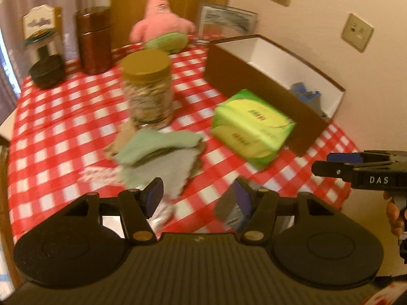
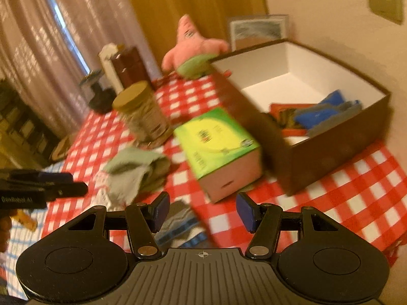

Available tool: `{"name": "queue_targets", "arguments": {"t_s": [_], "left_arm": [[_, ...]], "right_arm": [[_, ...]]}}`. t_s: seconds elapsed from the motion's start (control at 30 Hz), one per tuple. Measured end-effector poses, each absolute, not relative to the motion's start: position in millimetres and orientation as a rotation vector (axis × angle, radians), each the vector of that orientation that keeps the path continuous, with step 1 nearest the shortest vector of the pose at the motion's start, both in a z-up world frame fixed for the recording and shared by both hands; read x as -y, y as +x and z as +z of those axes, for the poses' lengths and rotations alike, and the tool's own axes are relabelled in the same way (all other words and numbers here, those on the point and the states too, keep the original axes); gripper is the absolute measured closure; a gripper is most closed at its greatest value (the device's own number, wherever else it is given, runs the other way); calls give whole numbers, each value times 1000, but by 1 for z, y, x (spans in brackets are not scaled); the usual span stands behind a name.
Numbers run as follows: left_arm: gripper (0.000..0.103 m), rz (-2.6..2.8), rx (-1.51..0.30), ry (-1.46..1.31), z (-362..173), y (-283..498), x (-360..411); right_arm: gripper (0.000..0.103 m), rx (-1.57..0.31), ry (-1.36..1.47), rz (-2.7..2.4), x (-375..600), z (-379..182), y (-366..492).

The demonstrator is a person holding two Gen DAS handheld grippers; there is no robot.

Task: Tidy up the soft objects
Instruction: 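Move the right tool to the grey-and-blue striped knit sock and grasp it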

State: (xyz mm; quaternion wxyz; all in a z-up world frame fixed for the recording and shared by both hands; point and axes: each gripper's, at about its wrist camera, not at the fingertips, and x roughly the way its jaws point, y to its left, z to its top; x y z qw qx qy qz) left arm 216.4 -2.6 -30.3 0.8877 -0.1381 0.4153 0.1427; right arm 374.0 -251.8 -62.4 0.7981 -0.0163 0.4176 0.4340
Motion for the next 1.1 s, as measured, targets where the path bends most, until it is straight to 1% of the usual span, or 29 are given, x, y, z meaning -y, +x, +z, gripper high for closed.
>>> {"name": "queue_targets", "arguments": {"t_s": [0.23, 0.43, 0.67, 1.0, 1.1], "left_arm": [[45, 371, -881, -308, -41, 174, -25], [45, 386, -892, -295, -51, 156, -37], [40, 355, -902, -266, -65, 154, -42], [39, 303, -917, -258, -81, 163, -48], [37, 290, -920, -251, -86, 167, -48]], "right_arm": [[45, -932, -80, 986, 216, -78, 349], [45, -947, -124, 1000, 193, -90, 331], [45, -958, -167, 978, 178, -104, 320], [45, -953, -236, 926, 177, -122, 321], [45, -959, -240, 938, 173, -125, 322]]}}
